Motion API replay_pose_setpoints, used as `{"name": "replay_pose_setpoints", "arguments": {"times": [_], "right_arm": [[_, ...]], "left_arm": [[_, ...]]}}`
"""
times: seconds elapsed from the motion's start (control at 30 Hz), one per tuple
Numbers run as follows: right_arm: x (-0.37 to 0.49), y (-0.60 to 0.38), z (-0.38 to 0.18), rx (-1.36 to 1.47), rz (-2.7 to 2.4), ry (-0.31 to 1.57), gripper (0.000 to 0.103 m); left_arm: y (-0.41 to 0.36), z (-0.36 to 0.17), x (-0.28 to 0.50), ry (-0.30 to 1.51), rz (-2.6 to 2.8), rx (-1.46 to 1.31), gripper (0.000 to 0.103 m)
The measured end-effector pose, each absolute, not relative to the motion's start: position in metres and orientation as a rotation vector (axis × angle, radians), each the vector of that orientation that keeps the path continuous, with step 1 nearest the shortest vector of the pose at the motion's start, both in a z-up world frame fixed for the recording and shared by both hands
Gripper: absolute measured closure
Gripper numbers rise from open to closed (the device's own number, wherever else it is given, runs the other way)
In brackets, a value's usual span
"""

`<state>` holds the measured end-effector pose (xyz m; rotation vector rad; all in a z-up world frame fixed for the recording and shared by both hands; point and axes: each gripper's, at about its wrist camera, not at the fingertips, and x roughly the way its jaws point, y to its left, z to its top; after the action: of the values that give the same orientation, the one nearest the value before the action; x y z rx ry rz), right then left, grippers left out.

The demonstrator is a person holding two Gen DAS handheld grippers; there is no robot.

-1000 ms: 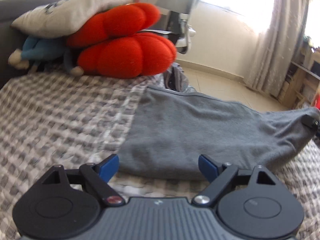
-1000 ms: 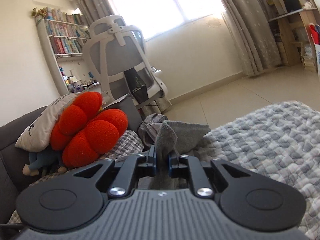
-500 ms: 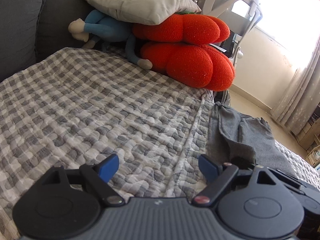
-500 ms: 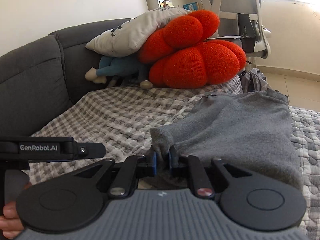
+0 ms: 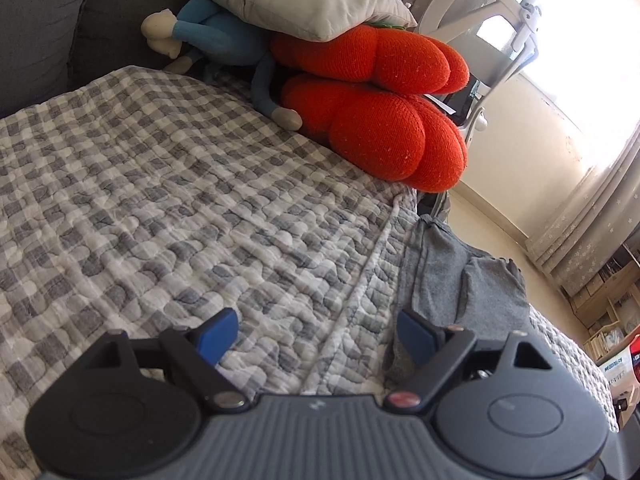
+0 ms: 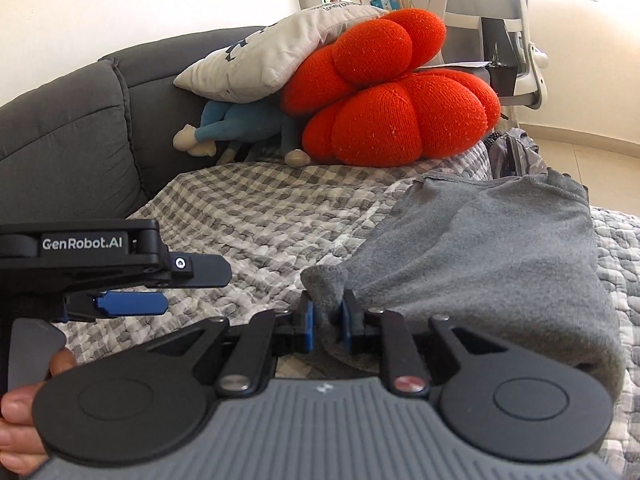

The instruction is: Fold clothes

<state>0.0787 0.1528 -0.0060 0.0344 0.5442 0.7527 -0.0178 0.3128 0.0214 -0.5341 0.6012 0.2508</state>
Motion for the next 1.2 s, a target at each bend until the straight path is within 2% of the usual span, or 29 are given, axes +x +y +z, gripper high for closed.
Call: {"name": "replay_pose_setpoints", "arguments": {"times": [0.1, 0.17, 0.23, 0.27, 0.43, 0.53, 0.63, 0.77, 0.83, 0.97, 1.0, 1.2], "right_arm": [[0.078, 0.133, 0.003, 0.129, 0.804, 0.601, 0.081], [0.075, 0.11, 0.009, 0.207, 0.837, 0.601, 0.072], [0.074, 0.087, 0.014, 0.287, 0.852, 0.595, 0.053], [0.075, 0.077, 0.016, 0.317, 0.849, 0.592, 0.051], [0.087, 0.016, 0.019, 0.481, 0.73, 0.568, 0.05], [0.084, 0.006, 0.023, 0.451, 0.64, 0.547, 0.05], [0.082, -0.002, 0.023, 0.55, 0.705, 0.527, 0.05], [0.08, 0.008, 0.023, 0.381, 0.616, 0.522, 0.05], [0.084, 0.007, 0.014, 0.446, 0.681, 0.544, 0.05], [0.082, 0.013, 0.01, 0.384, 0.665, 0.539, 0.049], [0.082, 0.013, 0.009, 0.385, 0.664, 0.54, 0.048], [0.079, 0.017, 0.005, 0.341, 0.657, 0.549, 0.048]], "left_arm": [[0.315, 0.021, -0.016, 0.604, 0.225, -0.576, 0.015], [0.315, 0.021, -0.014, 0.609, 0.193, -0.6, 0.015], [0.311, 0.022, -0.01, 0.612, 0.153, -0.622, 0.015], [0.309, 0.021, -0.007, 0.617, 0.133, -0.631, 0.015], [0.294, 0.02, 0.007, 0.639, 0.102, -0.621, 0.016], [0.288, 0.022, 0.007, 0.628, 0.069, -0.633, 0.016], [0.284, 0.022, 0.006, 0.628, 0.061, -0.632, 0.015], [0.277, 0.019, 0.012, 0.654, 0.052, -0.649, 0.015], [0.272, 0.018, 0.015, 0.659, 0.049, -0.647, 0.018], [0.257, 0.022, 0.027, 0.661, 0.047, -0.568, 0.024], [0.255, 0.021, 0.031, 0.673, 0.047, -0.567, 0.029], [0.247, 0.019, 0.038, 0.675, 0.09, -0.519, 0.046]]}}
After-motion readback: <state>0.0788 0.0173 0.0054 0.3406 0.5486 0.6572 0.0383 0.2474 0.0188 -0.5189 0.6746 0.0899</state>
